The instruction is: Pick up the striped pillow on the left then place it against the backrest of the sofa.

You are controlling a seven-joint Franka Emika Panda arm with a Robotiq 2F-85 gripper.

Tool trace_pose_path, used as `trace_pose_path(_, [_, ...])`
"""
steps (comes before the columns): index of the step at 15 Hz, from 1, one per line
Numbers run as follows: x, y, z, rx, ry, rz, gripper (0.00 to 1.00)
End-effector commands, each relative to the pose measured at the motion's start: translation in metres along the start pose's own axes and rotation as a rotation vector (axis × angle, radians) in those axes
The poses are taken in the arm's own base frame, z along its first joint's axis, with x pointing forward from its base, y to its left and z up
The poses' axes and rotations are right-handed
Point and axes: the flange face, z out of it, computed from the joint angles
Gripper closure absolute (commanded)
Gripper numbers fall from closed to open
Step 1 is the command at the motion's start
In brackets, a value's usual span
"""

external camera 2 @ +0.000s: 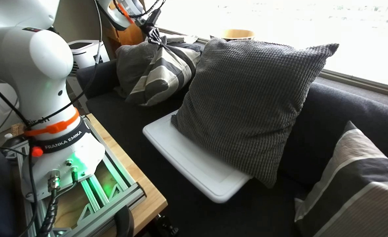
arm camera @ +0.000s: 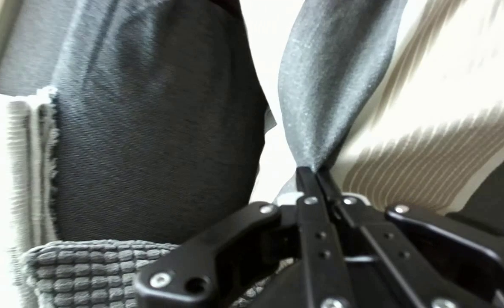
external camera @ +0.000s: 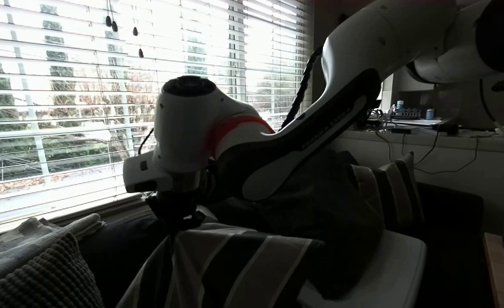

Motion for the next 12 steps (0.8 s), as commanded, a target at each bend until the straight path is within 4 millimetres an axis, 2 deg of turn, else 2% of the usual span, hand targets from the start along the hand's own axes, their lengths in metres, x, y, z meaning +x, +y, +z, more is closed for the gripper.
trace_pose_path(1, [-0.014,0.019,-0.047,-0.142,-0.100,-0.066,0.99])
trace_pose_path(3, [-0.021,0.022,-0.045,-0.199,-0.116,-0.132,0.99])
trace_pose_path(5, [-0.032,0.018,-0.028,-0.256,-0.085,-0.153,0.99])
trace_pose_path(7, [-0.046,0.004,0.004,-0.267,-0.024,-0.130,0.99])
trace_pose_path(8, [-0.057,-0.009,0.027,-0.250,-0.012,-0.117,0.99])
trace_pose_path(10, [-0.079,-0.039,0.070,-0.195,0.032,-0.067,0.99])
trace_pose_path(12, [-0.092,-0.071,0.107,-0.131,0.098,-0.012,0.99])
